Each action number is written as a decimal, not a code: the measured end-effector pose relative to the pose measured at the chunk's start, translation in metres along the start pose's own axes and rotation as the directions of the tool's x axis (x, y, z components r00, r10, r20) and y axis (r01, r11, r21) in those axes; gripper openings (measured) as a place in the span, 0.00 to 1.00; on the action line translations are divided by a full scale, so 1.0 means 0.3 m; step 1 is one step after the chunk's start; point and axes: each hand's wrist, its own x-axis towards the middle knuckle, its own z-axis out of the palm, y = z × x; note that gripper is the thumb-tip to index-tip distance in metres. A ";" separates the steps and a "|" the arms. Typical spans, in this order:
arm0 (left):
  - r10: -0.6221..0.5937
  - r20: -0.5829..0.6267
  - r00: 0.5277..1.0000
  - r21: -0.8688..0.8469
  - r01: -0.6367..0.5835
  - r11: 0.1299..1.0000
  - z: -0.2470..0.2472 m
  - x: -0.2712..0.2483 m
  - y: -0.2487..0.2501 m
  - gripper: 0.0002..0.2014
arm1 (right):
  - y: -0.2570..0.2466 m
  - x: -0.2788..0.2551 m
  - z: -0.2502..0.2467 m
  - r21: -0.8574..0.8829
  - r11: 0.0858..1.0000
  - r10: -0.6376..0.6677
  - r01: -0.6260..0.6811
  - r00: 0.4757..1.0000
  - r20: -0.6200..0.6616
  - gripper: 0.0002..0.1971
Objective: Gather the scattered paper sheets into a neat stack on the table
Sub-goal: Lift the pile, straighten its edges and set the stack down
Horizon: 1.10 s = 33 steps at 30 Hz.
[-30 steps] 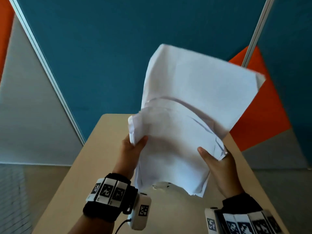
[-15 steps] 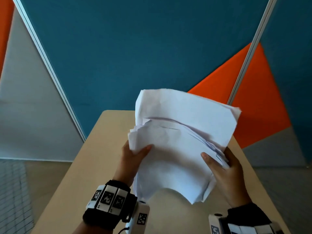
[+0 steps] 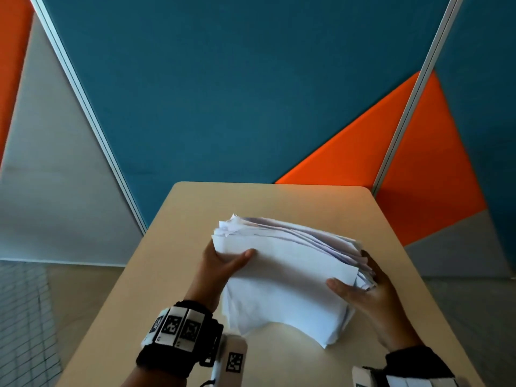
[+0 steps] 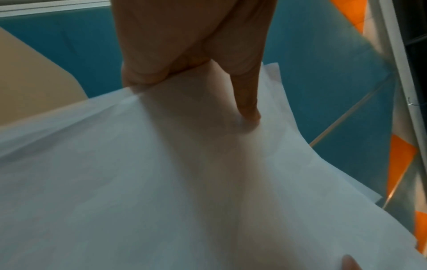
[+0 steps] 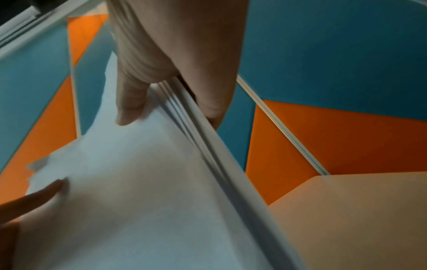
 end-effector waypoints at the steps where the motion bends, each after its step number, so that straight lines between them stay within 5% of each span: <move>1: 0.000 0.016 1.000 0.000 0.000 1.000 -0.001 -0.003 0.003 0.30 | -0.001 0.003 -0.010 0.019 1.000 -0.013 0.013 1.000 0.020 0.26; 4: -0.017 0.060 0.998 0.028 0.016 0.999 0.004 -0.017 -0.003 0.29 | -0.012 0.001 -0.012 0.064 0.998 0.022 -0.030 0.991 0.135 0.33; 7: -0.016 0.085 0.996 0.025 0.014 1.000 0.023 -0.022 -0.009 0.32 | -0.022 -0.002 0.011 0.097 0.991 0.082 -0.095 0.988 0.131 0.28; 9: -0.007 0.073 0.997 0.004 0.006 1.000 0.033 -0.021 -0.003 0.31 | -0.029 0.005 0.025 0.062 0.996 0.061 -0.066 0.994 0.087 0.21; 13: 0.048 0.006 0.999 -0.037 -0.048 0.998 0.045 -0.027 0.044 0.27 | -0.091 0.014 0.023 -0.004 0.998 -0.055 0.055 0.998 -0.017 0.24; 16: 0.114 -0.007 0.993 -0.044 -0.114 0.992 0.047 -0.033 0.092 0.28 | -0.137 0.017 -0.007 0.008 0.987 -0.159 0.159 0.987 -0.012 0.09; 20: 0.168 -0.038 0.985 0.131 -0.162 0.978 0.049 -0.053 0.082 0.27 | -0.125 0.000 -0.022 -0.029 0.994 -0.103 0.103 0.995 0.008 0.23; 24: 0.197 -0.077 0.977 0.082 -0.191 0.978 0.088 -0.079 0.063 0.28 | -0.096 -0.030 0.001 -0.218 0.955 -0.223 0.200 0.971 -0.086 0.29; 28: 0.210 -0.199 0.957 0.022 -0.210 0.978 0.150 -0.074 0.081 0.21 | -0.099 -0.036 0.023 -0.512 0.788 -0.448 0.340 0.889 -0.098 0.23; 33: 0.117 -0.248 0.962 -0.053 -0.134 0.990 0.158 -0.056 0.087 0.08 | -0.103 -0.031 0.024 -0.592 0.729 -0.448 0.344 0.894 -0.032 0.14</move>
